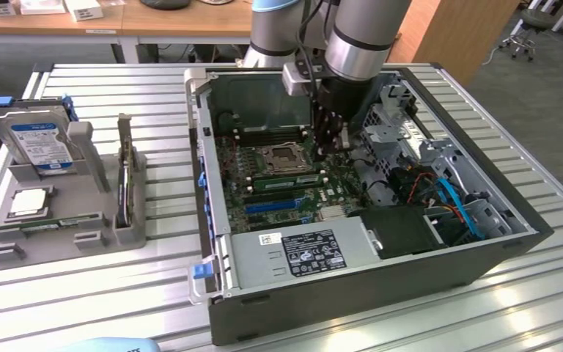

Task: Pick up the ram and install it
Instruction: 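Press down the ram until it locks into place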

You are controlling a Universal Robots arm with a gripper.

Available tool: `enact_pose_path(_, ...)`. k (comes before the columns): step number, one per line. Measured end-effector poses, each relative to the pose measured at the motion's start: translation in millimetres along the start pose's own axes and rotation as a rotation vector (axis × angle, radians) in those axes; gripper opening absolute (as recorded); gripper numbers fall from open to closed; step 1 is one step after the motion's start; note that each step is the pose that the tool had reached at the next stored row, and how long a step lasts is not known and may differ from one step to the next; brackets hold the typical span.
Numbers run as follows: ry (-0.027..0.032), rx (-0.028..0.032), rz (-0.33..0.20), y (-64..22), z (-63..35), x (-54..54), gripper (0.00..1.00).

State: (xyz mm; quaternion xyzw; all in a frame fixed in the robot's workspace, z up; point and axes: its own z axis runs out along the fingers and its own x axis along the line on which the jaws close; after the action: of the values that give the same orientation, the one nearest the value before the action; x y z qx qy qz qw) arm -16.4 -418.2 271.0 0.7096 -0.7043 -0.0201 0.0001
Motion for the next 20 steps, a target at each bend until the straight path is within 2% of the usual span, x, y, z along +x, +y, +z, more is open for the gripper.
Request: enact_pose_path(20, 0.0000, 0.0000, 0.000, -0.3, 9.8, 0.3, 0.10)
